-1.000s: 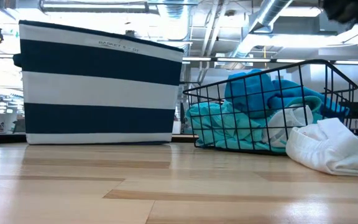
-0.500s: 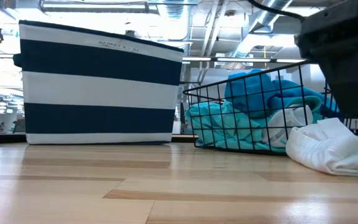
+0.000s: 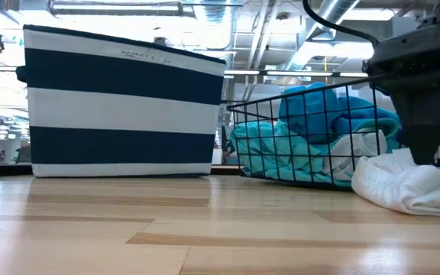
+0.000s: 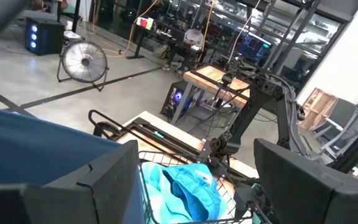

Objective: Pick & Place Cloths
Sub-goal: Put the white shorts into the wire basket, then return to Home Position

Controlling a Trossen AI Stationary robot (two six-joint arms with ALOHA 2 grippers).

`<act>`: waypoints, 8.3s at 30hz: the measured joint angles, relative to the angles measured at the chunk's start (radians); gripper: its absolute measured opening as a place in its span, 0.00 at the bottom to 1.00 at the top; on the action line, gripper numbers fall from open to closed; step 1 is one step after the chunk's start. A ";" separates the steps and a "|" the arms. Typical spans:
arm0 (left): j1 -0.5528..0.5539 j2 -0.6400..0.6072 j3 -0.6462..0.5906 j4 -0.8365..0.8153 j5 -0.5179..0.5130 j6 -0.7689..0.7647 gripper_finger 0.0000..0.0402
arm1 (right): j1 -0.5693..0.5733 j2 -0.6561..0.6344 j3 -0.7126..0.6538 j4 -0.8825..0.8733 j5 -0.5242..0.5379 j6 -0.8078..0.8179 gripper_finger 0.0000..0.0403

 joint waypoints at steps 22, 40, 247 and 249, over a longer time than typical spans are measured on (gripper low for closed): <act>0.000 0.000 0.000 0.016 -0.004 -0.008 0.74 | -0.206 0.007 0.070 -0.056 0.019 -0.313 0.25; 0.000 0.000 0.000 0.017 0.001 -0.008 0.74 | -0.063 -0.034 0.105 -0.083 0.031 -0.172 0.71; -0.101 -0.665 -1.108 0.995 0.327 -0.021 0.01 | 0.174 -1.613 -0.911 0.767 0.814 -1.471 0.04; -0.101 -0.665 -1.108 0.997 0.328 -0.021 0.01 | 0.174 -1.613 -0.911 0.767 0.813 -1.471 0.04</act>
